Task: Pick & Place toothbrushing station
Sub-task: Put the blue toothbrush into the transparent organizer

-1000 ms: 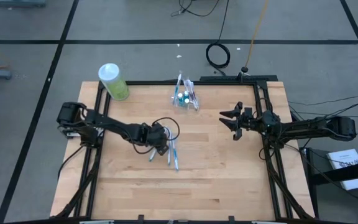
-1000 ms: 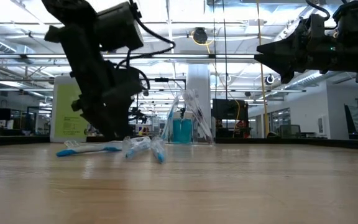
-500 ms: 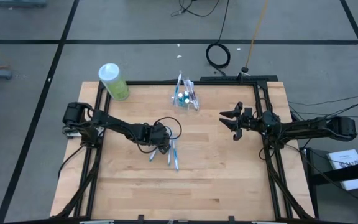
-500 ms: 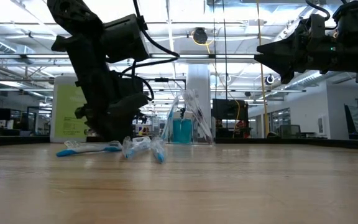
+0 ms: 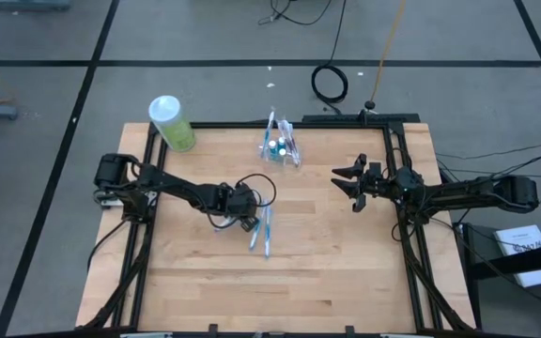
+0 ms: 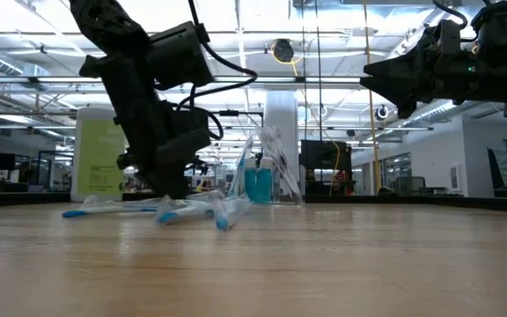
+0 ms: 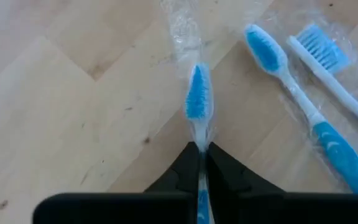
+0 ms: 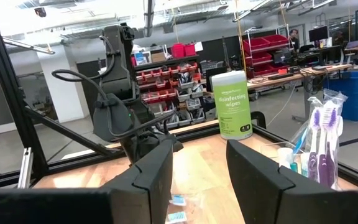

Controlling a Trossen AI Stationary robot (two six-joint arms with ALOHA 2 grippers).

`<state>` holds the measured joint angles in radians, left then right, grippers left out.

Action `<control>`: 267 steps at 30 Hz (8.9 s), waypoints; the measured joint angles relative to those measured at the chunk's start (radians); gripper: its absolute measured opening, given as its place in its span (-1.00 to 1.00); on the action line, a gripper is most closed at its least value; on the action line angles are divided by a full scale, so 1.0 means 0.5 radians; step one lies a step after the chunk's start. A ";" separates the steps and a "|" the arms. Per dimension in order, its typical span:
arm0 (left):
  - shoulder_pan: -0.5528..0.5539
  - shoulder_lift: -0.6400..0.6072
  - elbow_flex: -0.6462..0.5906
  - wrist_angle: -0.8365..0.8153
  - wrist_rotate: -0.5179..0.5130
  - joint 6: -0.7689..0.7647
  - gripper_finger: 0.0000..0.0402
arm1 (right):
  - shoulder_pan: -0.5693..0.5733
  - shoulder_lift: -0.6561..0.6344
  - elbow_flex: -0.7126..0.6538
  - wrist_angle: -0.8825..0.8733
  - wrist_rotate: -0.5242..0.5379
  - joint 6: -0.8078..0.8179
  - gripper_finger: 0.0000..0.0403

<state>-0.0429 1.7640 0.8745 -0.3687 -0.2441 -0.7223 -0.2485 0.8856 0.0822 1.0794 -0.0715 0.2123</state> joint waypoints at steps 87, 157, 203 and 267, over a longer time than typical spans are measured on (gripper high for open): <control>-0.628 -1.311 -0.001 1.063 -0.415 1.714 -0.97 | 0.000 0.000 0.000 -0.016 0.001 0.001 -0.30; 1.345 0.276 -0.298 3.499 0.964 1.276 -0.97 | 0.000 0.000 0.000 -0.042 0.098 -0.029 -0.30; 1.272 0.491 -0.298 3.213 0.592 1.236 -0.97 | -0.001 0.001 0.000 -0.091 0.098 -0.032 -0.30; 0.922 -0.792 -0.300 1.665 0.857 1.215 0.01 | 0.000 0.000 0.000 -0.090 0.099 -0.031 -0.30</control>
<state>0.4180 1.3680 0.7246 0.4640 0.1846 -0.1146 -0.2485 0.8858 0.0822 1.0344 -0.0219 0.1970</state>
